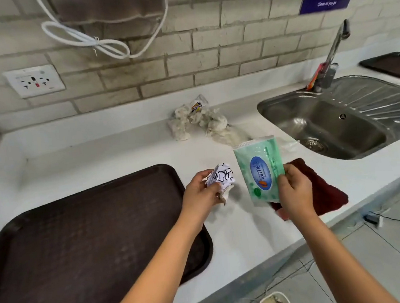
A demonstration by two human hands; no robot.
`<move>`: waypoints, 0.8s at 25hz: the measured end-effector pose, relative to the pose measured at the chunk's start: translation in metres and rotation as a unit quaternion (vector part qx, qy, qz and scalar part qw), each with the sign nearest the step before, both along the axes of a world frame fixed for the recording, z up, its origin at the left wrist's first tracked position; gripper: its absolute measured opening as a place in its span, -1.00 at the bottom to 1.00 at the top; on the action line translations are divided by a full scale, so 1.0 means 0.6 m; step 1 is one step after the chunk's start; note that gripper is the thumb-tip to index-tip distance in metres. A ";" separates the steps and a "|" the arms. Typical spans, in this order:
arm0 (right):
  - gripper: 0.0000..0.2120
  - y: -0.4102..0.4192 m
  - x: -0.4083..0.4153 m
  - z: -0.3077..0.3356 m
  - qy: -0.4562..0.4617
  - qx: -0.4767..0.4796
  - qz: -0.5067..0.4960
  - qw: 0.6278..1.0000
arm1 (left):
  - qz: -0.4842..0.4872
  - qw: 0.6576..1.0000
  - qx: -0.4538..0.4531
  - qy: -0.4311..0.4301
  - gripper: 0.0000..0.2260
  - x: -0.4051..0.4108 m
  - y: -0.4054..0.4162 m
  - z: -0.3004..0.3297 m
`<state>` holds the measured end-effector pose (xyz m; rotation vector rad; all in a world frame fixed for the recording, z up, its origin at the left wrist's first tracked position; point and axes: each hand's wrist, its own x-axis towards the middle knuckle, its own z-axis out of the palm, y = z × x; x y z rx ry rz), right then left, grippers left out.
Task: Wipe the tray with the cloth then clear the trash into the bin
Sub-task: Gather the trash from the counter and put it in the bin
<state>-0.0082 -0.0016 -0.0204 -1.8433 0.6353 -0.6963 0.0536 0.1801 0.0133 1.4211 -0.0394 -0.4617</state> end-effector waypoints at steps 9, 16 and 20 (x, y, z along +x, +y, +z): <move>-0.81 -0.066 -0.187 -0.052 -0.022 0.037 0.008 0.999 | -0.002 0.999 0.035 -0.006 -0.70 -0.191 -0.077 -0.038; -0.87 -0.117 -0.390 -0.214 0.107 0.038 0.040 0.993 | -0.025 0.987 0.135 0.083 -0.73 -0.378 -0.104 -0.178; -0.80 -0.149 -0.483 -0.333 0.236 0.078 0.017 0.968 | -0.057 0.963 0.214 0.151 -0.76 -0.451 -0.121 -0.274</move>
